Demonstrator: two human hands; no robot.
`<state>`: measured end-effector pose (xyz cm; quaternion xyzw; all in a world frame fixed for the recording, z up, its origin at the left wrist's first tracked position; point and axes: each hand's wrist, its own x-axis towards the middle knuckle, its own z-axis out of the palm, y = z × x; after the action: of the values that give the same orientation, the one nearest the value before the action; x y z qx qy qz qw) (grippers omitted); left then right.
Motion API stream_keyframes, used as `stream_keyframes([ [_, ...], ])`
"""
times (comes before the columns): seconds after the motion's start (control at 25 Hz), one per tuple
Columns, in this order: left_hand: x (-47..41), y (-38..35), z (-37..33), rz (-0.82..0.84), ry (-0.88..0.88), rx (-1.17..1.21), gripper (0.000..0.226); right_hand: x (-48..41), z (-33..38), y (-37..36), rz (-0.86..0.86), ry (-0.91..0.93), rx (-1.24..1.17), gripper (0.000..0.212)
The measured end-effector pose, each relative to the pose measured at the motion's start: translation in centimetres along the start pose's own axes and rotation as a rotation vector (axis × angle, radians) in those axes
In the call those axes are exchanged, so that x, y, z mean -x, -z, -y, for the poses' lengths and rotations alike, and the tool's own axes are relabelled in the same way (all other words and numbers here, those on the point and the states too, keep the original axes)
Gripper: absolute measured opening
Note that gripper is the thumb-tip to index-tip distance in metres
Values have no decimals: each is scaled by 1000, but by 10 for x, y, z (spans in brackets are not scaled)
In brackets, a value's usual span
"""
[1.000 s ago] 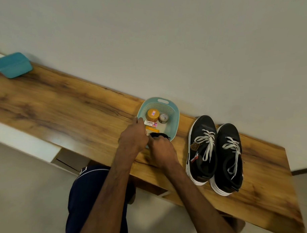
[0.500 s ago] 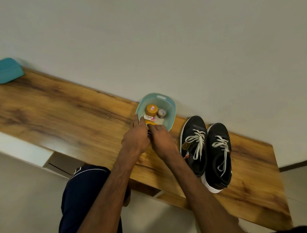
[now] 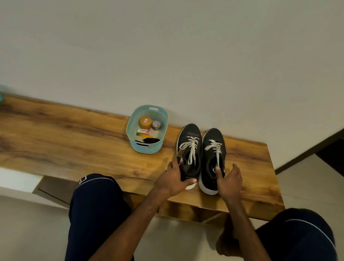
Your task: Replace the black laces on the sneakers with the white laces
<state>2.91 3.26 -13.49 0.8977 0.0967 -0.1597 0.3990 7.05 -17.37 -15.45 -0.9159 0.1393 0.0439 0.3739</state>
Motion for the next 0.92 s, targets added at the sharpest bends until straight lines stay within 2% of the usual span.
stream_keyframes([
  [0.12, -6, -21, -3, -3, 27, 65, 99, -3, 1, -5, 161, -71, -232, 46],
  [0.2, -10, -25, -5, -18, 16, 71, 94, -4, 3, -6, 174, -60, -259, 39],
  [0.36, -15, -28, -5, -29, 13, 50, 90, -5, 2, -4, 177, 9, -255, 39],
  [0.68, -18, -30, -6, -36, 10, 29, 94, -5, 2, 2, 225, 24, -213, 41],
  [0.84, -4, -26, -9, -72, -75, -157, 109, 4, -4, 6, 197, 94, -150, 54],
  [0.92, 11, -23, -11, -105, -93, -301, 108, 12, -4, 10, 170, 128, -75, 58],
])
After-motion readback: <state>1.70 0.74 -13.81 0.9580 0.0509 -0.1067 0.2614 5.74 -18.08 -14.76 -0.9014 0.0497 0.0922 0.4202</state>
